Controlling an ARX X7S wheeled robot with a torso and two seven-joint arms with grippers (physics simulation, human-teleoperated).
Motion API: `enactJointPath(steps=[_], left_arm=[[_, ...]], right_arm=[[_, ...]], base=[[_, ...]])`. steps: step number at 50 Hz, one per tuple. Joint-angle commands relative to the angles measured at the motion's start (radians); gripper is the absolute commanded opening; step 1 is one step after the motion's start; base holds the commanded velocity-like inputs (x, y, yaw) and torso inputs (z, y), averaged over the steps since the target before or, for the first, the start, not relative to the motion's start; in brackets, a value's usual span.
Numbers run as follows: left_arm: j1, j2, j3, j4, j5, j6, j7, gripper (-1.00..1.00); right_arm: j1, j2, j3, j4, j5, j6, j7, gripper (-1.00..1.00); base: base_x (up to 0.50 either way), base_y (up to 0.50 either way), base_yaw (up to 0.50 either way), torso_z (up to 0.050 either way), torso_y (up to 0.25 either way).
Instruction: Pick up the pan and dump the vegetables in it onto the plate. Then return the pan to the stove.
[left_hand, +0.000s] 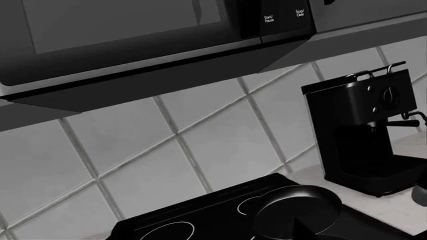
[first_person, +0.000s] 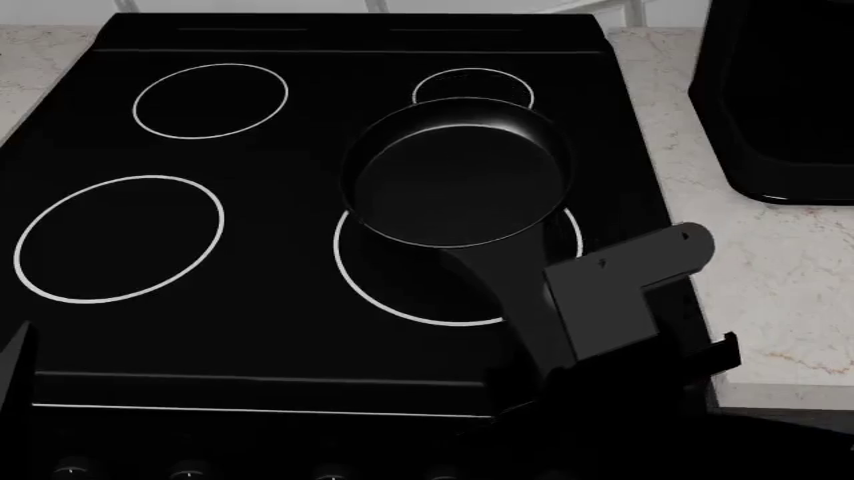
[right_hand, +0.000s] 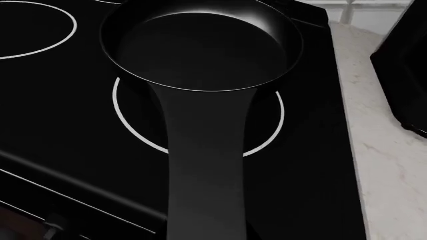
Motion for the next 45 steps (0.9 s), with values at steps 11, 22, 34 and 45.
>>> enactJointPath(steps=[11,22,34,45], left_arm=[[0.0,0.007,-0.023,0.0,-0.021,-0.004,0.0,1.0],[0.0,-0.001,-0.007,0.0,-0.005,0.001,0.0,1.0],[0.0,0.003,-0.013,0.0,-0.01,-0.005,0.0,1.0],[0.0,0.004,-0.016,0.0,-0.016,-0.006,0.0,1.0]], right_arm=[[-0.056,-0.024,-0.017,0.032,-0.094,-0.054,-0.051,-1.0],[-0.06,-0.019,-0.03,0.054,-0.125,-0.066,-0.069,-1.0],[-0.079,-0.034,-0.044,0.102,-0.163,-0.108,-0.11,-1.0],[-0.09,-0.044,-0.049,0.119,-0.181,-0.136,-0.129,-1.0]], base=[[0.0,0.0,0.0,0.0,0.001],[0.0,0.0,0.0,0.001,0.001],[0.0,0.0,0.0,0.0,0.001],[0.0,0.0,0.0,0.0,0.001]])
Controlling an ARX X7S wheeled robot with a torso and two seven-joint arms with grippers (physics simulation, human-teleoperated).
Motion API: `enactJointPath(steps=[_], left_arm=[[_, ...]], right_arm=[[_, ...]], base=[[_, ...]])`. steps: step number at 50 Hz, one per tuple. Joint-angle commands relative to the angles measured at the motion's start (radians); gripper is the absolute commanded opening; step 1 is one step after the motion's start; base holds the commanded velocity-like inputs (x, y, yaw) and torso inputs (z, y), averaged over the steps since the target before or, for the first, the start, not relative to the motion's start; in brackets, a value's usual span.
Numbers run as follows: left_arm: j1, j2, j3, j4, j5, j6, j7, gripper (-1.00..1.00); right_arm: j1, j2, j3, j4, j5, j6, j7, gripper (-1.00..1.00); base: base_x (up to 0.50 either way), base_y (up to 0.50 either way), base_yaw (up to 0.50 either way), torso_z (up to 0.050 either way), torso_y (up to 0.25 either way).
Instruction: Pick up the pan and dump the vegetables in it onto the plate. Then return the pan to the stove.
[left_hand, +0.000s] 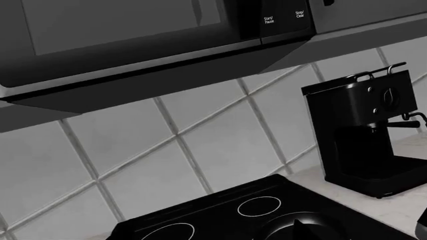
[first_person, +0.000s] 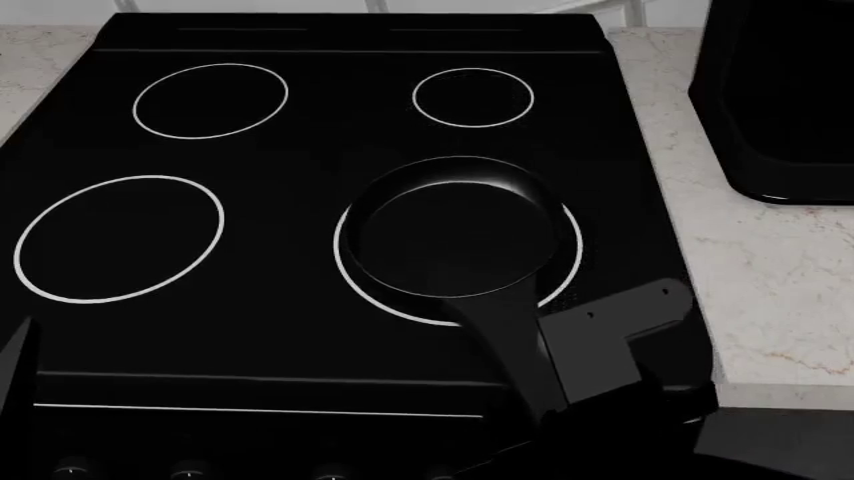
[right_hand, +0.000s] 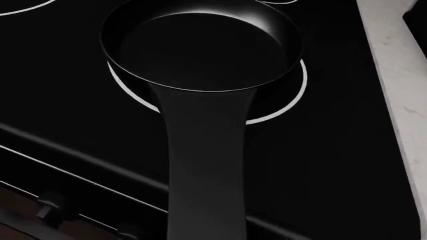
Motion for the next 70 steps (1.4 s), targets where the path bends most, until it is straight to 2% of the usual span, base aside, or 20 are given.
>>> enactJointPath(steps=[1,5,6,19,29,38,48,70], left_arm=[[0.0,0.0,-0.002,0.0,-0.002,-0.001,0.0,1.0],[0.0,-0.004,-0.001,0.0,0.0,-0.002,0.0,1.0],[0.0,-0.005,0.002,0.0,0.002,-0.001,0.0,1.0],[0.0,-0.022,0.046,0.0,0.05,0.012,0.0,1.0],[0.0,-0.02,0.048,0.0,0.048,0.024,0.0,1.0],[0.0,-0.021,0.059,0.0,0.054,0.034,0.0,1.0],[0.0,-0.012,0.066,0.0,0.056,0.046,0.0,1.0],[0.0,0.004,0.063,0.0,0.056,0.055,0.0,1.0]], right_arm=[[0.006,-0.013,0.012,0.017,-0.062,-0.025,-0.029,-1.0],[-0.002,-0.007,0.029,-0.004,-0.061,-0.045,-0.009,-1.0],[-0.004,-0.004,0.035,-0.015,-0.059,-0.05,-0.003,1.0],[-0.017,0.051,0.099,-0.104,0.017,-0.05,0.059,1.0],[0.032,0.16,0.209,-0.348,0.211,-0.005,0.205,1.0],[0.013,0.246,0.252,-0.54,0.324,0.0,0.31,1.0],[0.067,0.354,0.315,-0.714,0.512,-0.009,0.428,1.0],[0.271,0.503,0.387,-0.764,0.796,-0.003,0.534,1.0]], base=[[0.0,0.0,0.0,0.0,0.0],[0.0,0.0,0.0,0.0,0.0],[0.0,0.0,0.0,0.0,0.0],[0.0,0.0,0.0,0.0,0.001],[0.0,0.0,0.0,0.0,0.0],[0.0,0.0,0.0,0.0,0.0],[0.0,0.0,0.0,0.0,0.0],[0.0,0.0,0.0,0.0,0.0]])
